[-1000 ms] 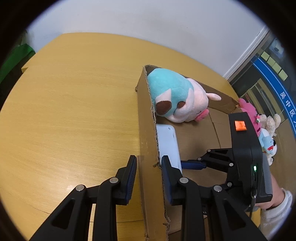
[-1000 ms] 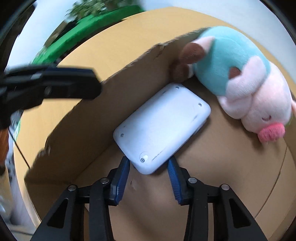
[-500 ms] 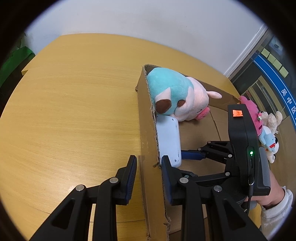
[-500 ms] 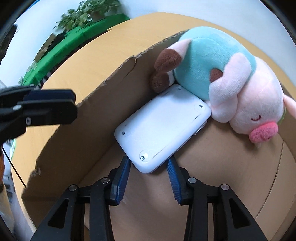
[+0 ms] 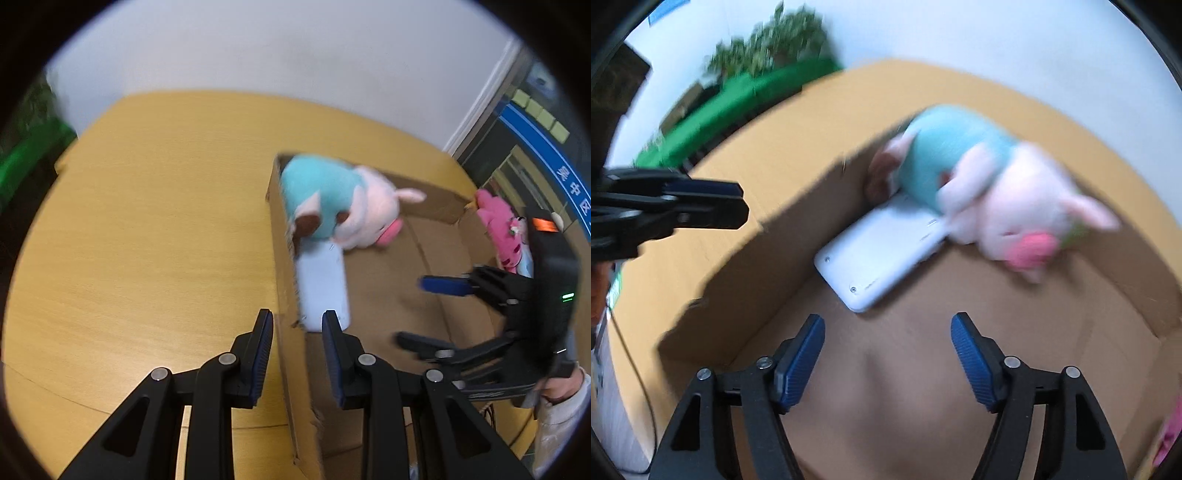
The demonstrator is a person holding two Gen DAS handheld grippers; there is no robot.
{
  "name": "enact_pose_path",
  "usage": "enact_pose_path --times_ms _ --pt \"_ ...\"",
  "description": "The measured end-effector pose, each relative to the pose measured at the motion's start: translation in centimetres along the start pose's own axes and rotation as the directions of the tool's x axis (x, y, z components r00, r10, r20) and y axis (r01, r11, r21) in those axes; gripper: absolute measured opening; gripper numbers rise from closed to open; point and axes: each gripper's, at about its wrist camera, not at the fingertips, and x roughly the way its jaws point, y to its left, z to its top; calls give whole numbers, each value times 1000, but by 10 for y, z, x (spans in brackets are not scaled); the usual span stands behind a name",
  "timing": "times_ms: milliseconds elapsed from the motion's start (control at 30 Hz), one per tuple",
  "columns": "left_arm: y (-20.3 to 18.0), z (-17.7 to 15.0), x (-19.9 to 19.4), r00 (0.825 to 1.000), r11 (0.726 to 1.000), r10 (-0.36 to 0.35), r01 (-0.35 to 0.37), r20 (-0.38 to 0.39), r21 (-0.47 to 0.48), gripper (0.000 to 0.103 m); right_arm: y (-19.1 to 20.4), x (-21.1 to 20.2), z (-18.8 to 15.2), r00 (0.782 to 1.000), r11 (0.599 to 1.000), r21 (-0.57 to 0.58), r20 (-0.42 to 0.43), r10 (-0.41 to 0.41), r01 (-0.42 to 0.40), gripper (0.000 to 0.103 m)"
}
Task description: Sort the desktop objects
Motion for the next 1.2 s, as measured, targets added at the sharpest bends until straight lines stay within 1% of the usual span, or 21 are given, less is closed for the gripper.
enact_pose_path --times_ms 33,67,100,133,167,200,233,267,300,367,433,500,567,667,700,767,833,867,1033,1133,1200 --pt "-4 1 -7 1000 1000 15 -15 17 13 27 -6 -26 -8 999 1000 10 46 -12 12 77" --pt "-15 0 -21 998 998 43 -45 44 35 33 -8 -48 -16 996 1000 17 87 -20 18 79" --pt "-22 1 -29 997 997 53 -56 61 47 46 -6 -69 -21 991 999 23 132 -30 27 83" --pt "-31 1 -38 994 996 59 -64 87 61 54 29 -73 -5 982 999 29 184 -50 45 91" --pt "-41 1 -45 992 994 61 -69 111 79 64 66 -74 13 970 997 35 233 -75 68 95" --pt "-57 1 -49 991 992 55 -68 124 108 67 66 -93 9 955 995 41 279 -98 90 102" --pt "-65 2 -47 992 990 47 -61 118 125 67 75 -109 5 935 992 53 330 -127 116 103" --pt "-79 5 -40 995 990 32 -45 95 137 67 74 -124 -4 922 990 62 359 -143 129 103" --pt "-88 7 -30 997 991 17 -26 73 133 67 71 -137 -14 913 988 76 378 -156 138 103" --pt "-108 16 8 999 993 -38 38 -8 111 67 64 -155 -32 901 983 118 395 -177 142 103" --pt "-113 23 48 996 997 -47 52 -82 61 67 61 -162 -48 898 977 154 394 -196 145 103" --pt "-108 28 97 984 998 -63 59 -167 -29 65 50 -168 -70 902 970 181 371 -219 161 103" --pt "-107 29 124 978 997 -60 51 -199 -51 65 34 -172 -93 909 963 213 346 -234 166 103" --pt "-98 39 155 977 998 37 -47 -209 -44 63 13 -177 -124 917 951 269 320 -237 152 103" --pt "-92 42 160 977 996 47 -62 -206 -65 58 7 -177 -131 918 946 287 316 -240 149 103" --pt "-84 46 166 977 993 39 -61 -211 -98 58 -2 -175 -144 920 938 317 310 -241 139 103" --pt "-82 49 173 974 994 59 -77 -221 -75 52 -10 -175 -153 921 934 336 314 -230 119 103" --pt "-82 50 175 972 994 74 -90 -225 -59 46 -13 -173 -155 922 933 341 316 -225 111 103" --pt "-84 52 172 970 993 91 -105 -225 -52 45 -11 -160 -164 930 933 348 308 -202 87 103" --pt "-88 50 153 973 994 100 -109 -210 -33 45 -3 -159 -167 931 935 347 311 -193 78 103" --pt "-96 47 119 983 996 86 -88 -160 -6 45 2 -161 -168 929 935 348 319 -189 70 103"
